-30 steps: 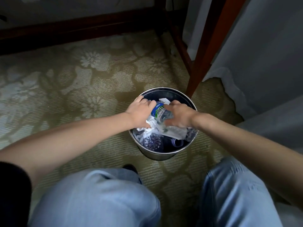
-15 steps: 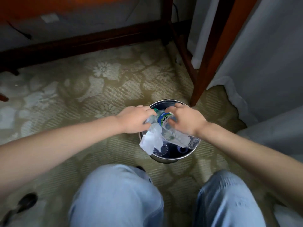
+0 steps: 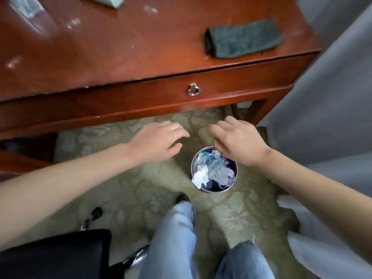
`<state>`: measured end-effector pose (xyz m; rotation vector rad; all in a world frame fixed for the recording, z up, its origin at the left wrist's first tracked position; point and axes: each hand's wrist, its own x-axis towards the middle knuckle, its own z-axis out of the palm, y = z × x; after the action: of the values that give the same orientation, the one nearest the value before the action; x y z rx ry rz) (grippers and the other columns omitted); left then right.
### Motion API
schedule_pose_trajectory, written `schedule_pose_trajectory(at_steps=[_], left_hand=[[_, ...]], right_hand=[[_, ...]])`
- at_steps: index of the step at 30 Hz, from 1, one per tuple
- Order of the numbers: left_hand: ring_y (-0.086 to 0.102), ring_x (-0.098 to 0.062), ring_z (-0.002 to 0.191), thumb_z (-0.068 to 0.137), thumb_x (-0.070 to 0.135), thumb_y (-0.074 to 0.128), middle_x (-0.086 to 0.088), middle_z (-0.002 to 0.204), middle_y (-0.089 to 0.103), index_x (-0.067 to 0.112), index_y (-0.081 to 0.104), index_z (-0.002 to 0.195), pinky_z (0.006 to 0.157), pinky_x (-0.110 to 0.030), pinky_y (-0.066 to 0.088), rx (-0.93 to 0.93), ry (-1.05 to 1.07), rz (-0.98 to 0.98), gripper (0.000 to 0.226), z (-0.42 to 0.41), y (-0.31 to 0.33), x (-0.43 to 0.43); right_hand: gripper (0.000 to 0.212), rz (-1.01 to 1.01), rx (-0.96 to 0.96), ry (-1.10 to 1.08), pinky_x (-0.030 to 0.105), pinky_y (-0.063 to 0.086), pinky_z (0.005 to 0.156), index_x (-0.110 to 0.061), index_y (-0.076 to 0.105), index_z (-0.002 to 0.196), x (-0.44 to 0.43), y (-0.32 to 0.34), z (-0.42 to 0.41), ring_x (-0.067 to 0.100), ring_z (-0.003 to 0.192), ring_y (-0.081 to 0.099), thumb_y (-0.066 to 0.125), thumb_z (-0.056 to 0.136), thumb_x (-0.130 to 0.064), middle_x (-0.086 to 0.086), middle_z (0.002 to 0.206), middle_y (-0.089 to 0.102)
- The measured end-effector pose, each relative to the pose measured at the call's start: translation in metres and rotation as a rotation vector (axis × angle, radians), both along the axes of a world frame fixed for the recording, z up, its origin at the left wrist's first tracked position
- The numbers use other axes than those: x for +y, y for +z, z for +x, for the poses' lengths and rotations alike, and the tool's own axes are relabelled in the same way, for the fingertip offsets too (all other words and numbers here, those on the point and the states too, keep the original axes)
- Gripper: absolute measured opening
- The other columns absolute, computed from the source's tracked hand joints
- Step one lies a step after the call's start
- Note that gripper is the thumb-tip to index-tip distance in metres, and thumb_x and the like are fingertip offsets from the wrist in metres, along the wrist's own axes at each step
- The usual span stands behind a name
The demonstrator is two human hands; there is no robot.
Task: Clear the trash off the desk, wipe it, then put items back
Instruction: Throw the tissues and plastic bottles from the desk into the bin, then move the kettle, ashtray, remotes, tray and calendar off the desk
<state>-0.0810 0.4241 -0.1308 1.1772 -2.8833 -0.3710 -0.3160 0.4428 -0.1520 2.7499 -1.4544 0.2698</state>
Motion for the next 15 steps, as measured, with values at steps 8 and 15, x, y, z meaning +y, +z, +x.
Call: schedule_pose_trajectory(at_steps=[8, 15], left_hand=[[0.064, -0.022, 0.087, 0.081, 0.027, 0.049, -0.001, 0.108, 0.066, 0.015, 0.064, 0.114, 0.061, -0.031, 0.051, -0.05, 0.041, -0.195, 0.038, 0.059, 0.114, -0.069], [0.038, -0.022, 0.128, 0.094, 0.035, 0.041, -0.001, 0.151, 0.029, 0.021, 0.019, 0.149, 0.092, -0.039, 0.04, -0.238, 0.277, -0.154, 0.06, 0.104, 0.141, -0.158]], right_hand=[[0.033, -0.036, 0.079, -0.031, 0.03, 0.046, 0.051, -0.012, 0.063, 0.102, -0.072, 0.115, 0.046, 0.027, 0.071, 0.057, 0.04, 0.081, -0.027, 0.003, 0.076, 0.059], [0.046, 0.035, 0.088, -0.231, 0.038, 0.051, 0.06, -0.008, 0.058, 0.122, -0.165, 0.136, 0.089, 0.035, 0.083, 0.059, 0.063, 0.077, -0.017, 0.013, 0.092, 0.064]])
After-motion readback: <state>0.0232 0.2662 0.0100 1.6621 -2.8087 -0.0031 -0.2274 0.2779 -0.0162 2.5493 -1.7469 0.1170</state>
